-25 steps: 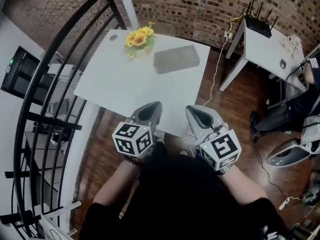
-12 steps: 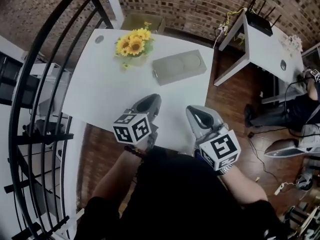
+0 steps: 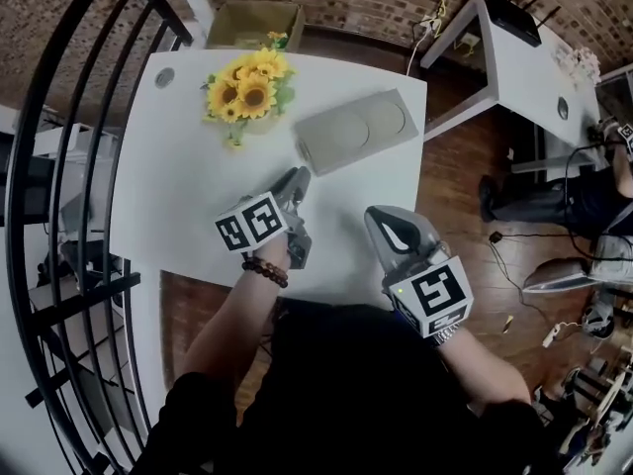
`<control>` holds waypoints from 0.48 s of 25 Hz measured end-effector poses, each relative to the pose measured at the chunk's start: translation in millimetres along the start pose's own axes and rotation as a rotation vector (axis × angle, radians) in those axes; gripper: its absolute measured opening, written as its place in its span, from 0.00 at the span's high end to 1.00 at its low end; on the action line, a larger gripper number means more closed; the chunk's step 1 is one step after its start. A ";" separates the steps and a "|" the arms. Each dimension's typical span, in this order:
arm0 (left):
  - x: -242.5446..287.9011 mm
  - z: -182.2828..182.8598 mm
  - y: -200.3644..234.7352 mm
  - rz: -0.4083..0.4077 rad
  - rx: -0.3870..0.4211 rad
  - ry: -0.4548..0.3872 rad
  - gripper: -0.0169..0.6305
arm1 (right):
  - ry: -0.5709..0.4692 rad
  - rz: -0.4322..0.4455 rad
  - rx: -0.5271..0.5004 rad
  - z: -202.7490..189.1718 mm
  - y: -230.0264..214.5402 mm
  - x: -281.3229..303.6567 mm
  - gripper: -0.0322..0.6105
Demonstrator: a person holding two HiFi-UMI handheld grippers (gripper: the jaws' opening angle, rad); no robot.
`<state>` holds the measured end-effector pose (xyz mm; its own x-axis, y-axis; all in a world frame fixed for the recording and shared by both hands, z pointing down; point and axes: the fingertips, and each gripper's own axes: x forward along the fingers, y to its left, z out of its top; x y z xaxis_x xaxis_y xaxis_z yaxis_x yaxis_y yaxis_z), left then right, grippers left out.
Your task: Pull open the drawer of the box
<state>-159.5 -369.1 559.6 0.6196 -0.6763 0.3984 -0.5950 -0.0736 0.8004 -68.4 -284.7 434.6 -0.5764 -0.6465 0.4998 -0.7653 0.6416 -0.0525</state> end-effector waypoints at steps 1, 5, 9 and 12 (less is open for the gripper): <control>5.4 -0.2 7.7 -0.001 -0.037 0.004 0.82 | 0.006 -0.002 -0.001 -1.0 0.0 4.4 0.97; 24.6 -1.9 31.8 -0.008 -0.145 0.015 0.82 | 0.036 0.000 -0.005 -0.8 2.8 17.5 0.97; 40.8 -3.4 45.6 -0.027 -0.228 0.025 0.82 | 0.057 -0.015 0.004 -3.7 -1.1 25.1 0.97; 48.8 -7.1 51.4 -0.039 -0.272 0.038 0.82 | 0.069 -0.024 0.011 -4.5 -3.4 27.6 0.97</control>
<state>-156.2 -400.6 623.3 0.6611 -0.6482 0.3778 -0.4144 0.1044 0.9041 -80.3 -302.9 452.5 -0.5370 -0.6316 0.5592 -0.7820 0.6214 -0.0491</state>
